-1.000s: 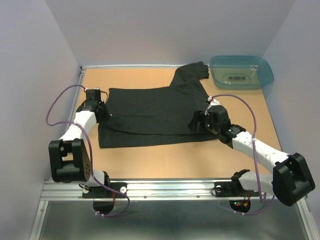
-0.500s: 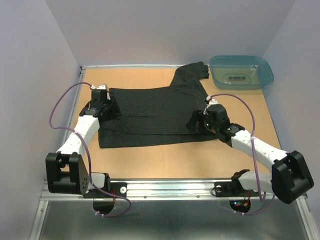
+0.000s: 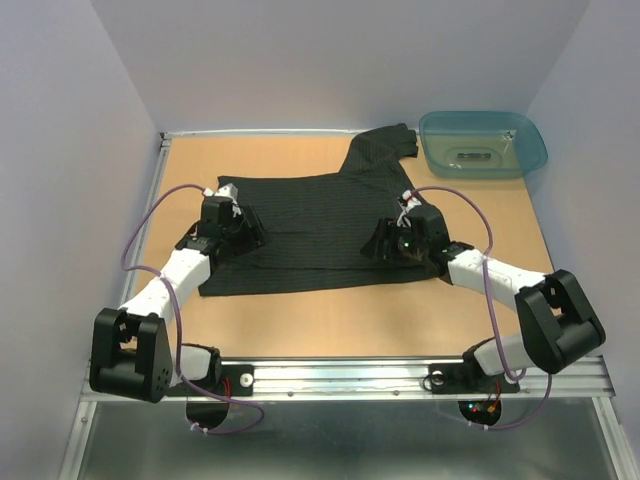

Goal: Fold and stack the long sleeve shirts
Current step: Fold the shirt

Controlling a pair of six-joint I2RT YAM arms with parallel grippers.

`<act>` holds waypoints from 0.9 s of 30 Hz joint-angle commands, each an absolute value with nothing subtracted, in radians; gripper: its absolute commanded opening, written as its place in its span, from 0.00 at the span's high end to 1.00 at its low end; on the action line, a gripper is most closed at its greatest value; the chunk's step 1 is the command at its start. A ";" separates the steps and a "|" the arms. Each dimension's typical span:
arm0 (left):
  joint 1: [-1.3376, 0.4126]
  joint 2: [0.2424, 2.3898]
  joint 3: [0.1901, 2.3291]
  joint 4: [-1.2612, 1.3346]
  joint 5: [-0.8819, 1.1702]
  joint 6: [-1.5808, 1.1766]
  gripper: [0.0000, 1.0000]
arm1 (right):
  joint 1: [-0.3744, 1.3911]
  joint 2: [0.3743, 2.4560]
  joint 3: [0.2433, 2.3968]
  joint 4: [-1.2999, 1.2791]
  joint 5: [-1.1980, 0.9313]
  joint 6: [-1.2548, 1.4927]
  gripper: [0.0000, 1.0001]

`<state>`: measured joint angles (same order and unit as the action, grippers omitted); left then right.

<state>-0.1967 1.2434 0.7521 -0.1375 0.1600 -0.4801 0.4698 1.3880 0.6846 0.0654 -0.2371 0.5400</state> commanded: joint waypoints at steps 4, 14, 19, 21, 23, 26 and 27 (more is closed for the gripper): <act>-0.201 1.243 0.651 -0.026 0.193 -0.566 0.29 | 0.277 1.454 0.545 0.320 -0.343 0.601 0.31; -0.201 1.233 0.626 -0.021 0.192 -0.574 0.29 | 0.066 1.519 0.397 0.476 -0.301 0.744 0.32; -0.201 1.201 0.641 -0.038 0.187 -0.555 0.29 | 0.048 1.359 0.420 0.443 -0.328 0.681 0.32; -0.204 1.200 0.647 -0.029 0.193 -0.548 0.29 | 0.051 1.335 0.437 0.451 -0.398 0.678 0.32; -0.210 1.213 0.661 -0.006 0.219 -0.535 0.29 | 0.072 1.335 0.456 0.508 -0.498 0.707 0.32; -0.222 1.258 0.683 0.080 0.259 -0.549 0.29 | 0.141 1.382 0.492 0.613 -0.578 0.751 0.30; -0.222 1.272 0.687 0.119 0.264 -0.558 0.29 | 0.190 1.423 0.506 0.639 -0.578 0.781 0.29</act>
<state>-0.2089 1.2442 0.6350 -0.0101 0.2153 -0.5583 0.0978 1.3632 0.4347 0.4965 -0.4576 0.7273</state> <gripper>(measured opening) 0.706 0.698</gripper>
